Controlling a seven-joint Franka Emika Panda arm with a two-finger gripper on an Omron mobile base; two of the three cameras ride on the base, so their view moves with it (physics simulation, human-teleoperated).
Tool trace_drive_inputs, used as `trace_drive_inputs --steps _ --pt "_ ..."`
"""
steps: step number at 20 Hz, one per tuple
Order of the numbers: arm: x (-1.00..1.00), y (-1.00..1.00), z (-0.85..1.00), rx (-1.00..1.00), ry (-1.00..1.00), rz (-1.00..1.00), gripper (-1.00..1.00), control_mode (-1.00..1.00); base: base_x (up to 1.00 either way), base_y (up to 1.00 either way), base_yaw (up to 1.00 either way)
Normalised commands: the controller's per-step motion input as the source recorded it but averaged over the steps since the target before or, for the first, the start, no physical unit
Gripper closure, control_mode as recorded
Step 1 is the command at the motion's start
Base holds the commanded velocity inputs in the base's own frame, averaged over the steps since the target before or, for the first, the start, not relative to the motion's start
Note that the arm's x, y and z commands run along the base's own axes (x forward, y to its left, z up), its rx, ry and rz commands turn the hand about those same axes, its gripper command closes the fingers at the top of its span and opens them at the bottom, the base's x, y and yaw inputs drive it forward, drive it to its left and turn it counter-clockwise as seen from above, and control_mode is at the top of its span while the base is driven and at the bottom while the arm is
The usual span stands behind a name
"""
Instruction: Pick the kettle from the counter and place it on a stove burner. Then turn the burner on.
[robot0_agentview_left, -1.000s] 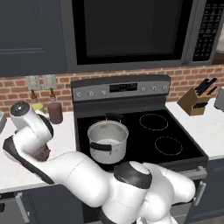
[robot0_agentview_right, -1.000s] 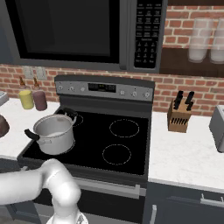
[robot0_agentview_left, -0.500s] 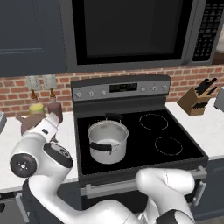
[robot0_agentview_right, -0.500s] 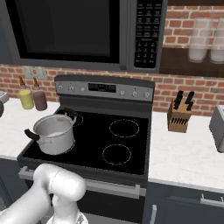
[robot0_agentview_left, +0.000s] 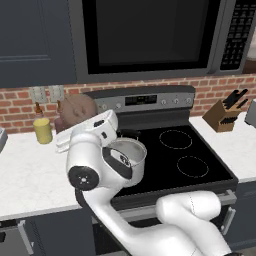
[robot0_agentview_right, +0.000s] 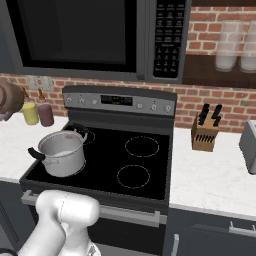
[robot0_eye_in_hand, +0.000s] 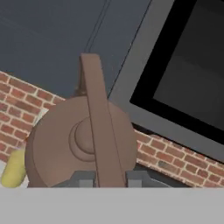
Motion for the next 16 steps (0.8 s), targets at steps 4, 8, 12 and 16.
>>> trace_drive_inputs --steps 4,8,12,16 --pt "0.00 -1.00 0.88 0.36 0.11 -0.23 1.00 -1.00 0.00 0.00 0.00" --pt "0.00 -1.00 0.52 0.36 0.36 -0.32 1.00 -1.00 0.00 0.00 0.00" --pt "-0.02 -1.00 0.13 0.30 0.48 -0.33 1.00 -1.00 0.00 0.00 0.00" --pt "0.00 -1.00 0.00 0.23 0.44 -0.30 1.00 -1.00 0.00 0.00 0.00"
